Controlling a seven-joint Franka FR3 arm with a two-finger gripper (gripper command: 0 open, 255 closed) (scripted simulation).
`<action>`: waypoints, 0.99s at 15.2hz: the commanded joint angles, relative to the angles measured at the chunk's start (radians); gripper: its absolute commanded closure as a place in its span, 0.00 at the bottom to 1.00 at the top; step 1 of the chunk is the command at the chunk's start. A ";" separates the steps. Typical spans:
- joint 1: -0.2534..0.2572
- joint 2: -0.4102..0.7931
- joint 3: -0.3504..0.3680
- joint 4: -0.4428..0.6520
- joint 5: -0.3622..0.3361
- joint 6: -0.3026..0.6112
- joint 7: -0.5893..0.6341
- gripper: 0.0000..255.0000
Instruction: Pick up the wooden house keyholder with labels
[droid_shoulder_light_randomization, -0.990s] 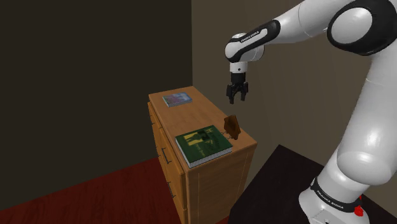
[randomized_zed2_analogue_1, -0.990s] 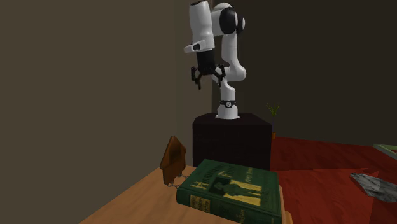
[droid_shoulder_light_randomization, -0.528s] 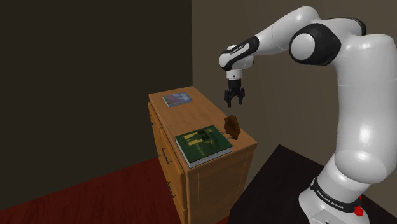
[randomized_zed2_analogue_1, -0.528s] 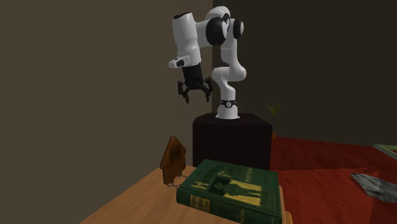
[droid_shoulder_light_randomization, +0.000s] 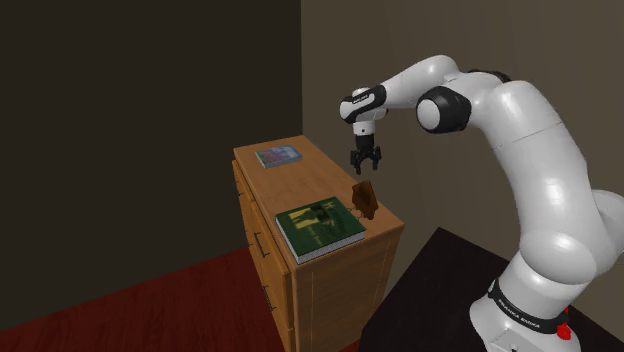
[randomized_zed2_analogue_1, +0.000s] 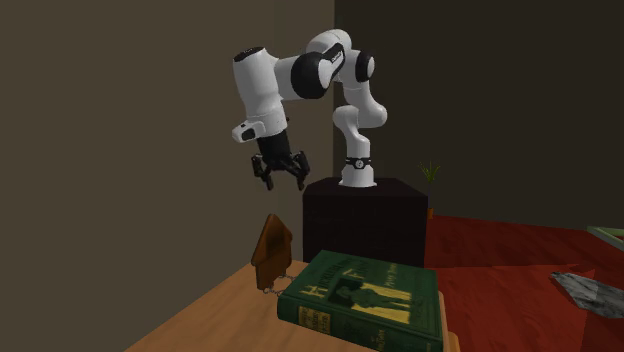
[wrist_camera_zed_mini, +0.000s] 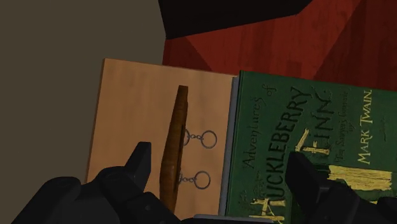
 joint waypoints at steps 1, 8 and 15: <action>-0.030 0.107 0.002 0.139 0.007 -0.049 0.009 0.00; -0.099 0.359 0.013 0.480 0.015 -0.160 0.034 0.00; -0.104 0.405 0.017 0.505 0.018 -0.138 0.036 1.00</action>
